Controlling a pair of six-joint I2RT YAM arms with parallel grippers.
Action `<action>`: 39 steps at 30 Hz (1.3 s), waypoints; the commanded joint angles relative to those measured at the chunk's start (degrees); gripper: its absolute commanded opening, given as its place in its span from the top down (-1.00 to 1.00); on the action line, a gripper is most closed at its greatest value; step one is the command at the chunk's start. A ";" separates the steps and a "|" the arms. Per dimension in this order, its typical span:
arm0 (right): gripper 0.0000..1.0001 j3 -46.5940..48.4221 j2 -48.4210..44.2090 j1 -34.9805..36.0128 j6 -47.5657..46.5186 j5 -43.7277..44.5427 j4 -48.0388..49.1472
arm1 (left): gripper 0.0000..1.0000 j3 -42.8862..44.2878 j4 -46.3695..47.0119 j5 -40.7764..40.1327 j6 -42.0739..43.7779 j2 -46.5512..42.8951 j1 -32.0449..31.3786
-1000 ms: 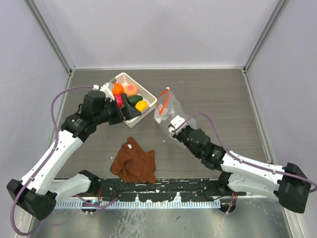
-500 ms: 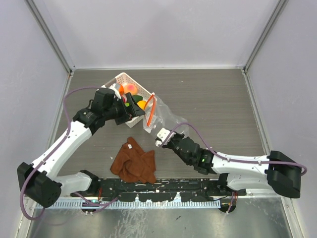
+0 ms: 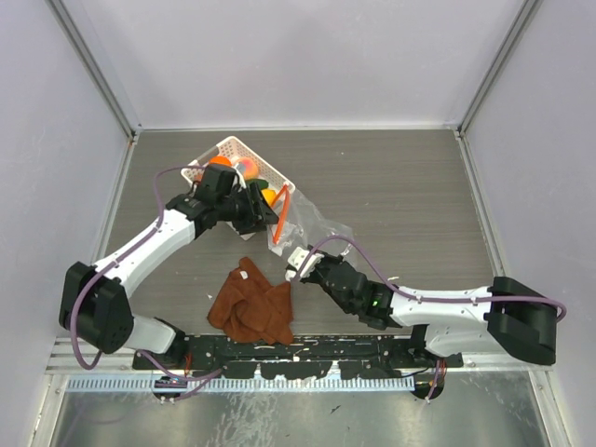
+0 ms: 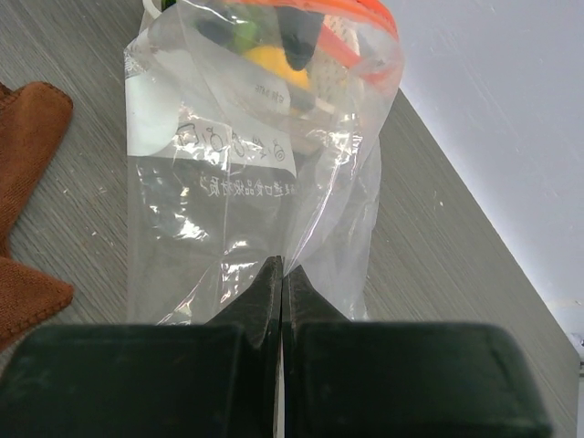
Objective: Place the food in the zip-top bag and seal the zipper
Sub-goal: Open the zipper of the food storage bag.
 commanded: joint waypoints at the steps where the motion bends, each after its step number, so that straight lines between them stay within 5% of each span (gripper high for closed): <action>1: 0.99 0.10 0.56 0.44 -0.79 1.66 4.87 | 0.07 -0.47 5.21 4.49 -0.57 0.98 -0.29; 6: 0.97 -0.08 2.09 0.44 -0.45 2.64 4.86 | 0.63 -0.72 6.10 5.14 -0.04 1.59 -0.33; 9: 0.75 -0.45 1.44 0.44 1.38 3.46 3.83 | 0.99 -0.88 6.15 3.33 1.33 -0.13 -0.36; 23: -0.40 6.21 -16.40 0.44 27.24 3.17 -22.69 | 1.00 -2.57 6.57 -23.14 10.61 -13.22 -12.39; 30: -0.66 17.96 -22.04 0.43 39.01 5.35 -37.23 | 1.00 0.67 8.35 -36.41 18.75 -14.31 -22.17; 39: -0.95 34.96 -14.39 0.35 52.63 17.98 -50.74 | 1.00 5.20 12.53 -50.01 26.09 -10.64 -31.28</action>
